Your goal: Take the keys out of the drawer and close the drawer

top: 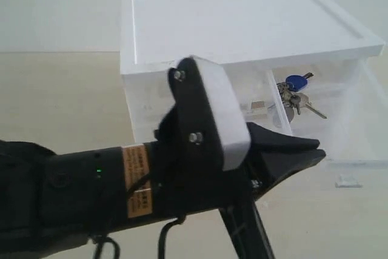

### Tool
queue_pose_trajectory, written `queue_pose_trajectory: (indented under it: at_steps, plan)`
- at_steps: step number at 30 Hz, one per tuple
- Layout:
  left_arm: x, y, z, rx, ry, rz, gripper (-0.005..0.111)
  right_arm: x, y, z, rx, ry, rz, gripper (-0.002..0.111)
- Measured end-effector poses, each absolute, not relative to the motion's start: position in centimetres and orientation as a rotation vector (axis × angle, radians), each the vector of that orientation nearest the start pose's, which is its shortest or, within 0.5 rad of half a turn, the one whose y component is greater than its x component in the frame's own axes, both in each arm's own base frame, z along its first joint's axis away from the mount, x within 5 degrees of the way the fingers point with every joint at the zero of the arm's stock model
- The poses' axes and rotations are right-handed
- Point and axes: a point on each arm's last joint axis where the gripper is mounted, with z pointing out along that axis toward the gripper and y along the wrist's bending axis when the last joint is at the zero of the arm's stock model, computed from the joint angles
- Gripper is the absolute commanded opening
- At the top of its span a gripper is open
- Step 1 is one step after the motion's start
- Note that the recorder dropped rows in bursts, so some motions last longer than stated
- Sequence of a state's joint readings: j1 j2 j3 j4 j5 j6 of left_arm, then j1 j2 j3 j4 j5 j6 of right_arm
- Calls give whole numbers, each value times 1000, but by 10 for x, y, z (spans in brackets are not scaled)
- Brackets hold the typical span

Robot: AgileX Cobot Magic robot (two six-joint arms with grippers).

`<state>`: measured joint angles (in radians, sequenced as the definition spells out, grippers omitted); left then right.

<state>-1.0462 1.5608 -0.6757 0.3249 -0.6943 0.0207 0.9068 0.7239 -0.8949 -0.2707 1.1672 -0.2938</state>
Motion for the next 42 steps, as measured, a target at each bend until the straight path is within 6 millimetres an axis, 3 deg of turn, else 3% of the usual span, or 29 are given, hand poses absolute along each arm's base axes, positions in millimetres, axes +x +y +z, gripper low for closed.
queue_pose_trajectory:
  at_steps: [7,17,21,25,42]
  plan:
    - [118,-240,255,1166,1199,-732,5,101,95,320,-1715,2005,-192,46]
    - [98,-191,261,1107,1158,-626,5,126,111,300,-1823,1917,-396,46]
    - [95,-183,263,1090,1143,-620,5,134,117,285,-1873,1910,-449,34]
    - [94,-182,264,1084,1142,-618,5,136,120,285,-1862,1874,-451,-1]
    - [95,-181,263,1087,1150,-613,5,139,119,288,-1973,1706,-638,0]
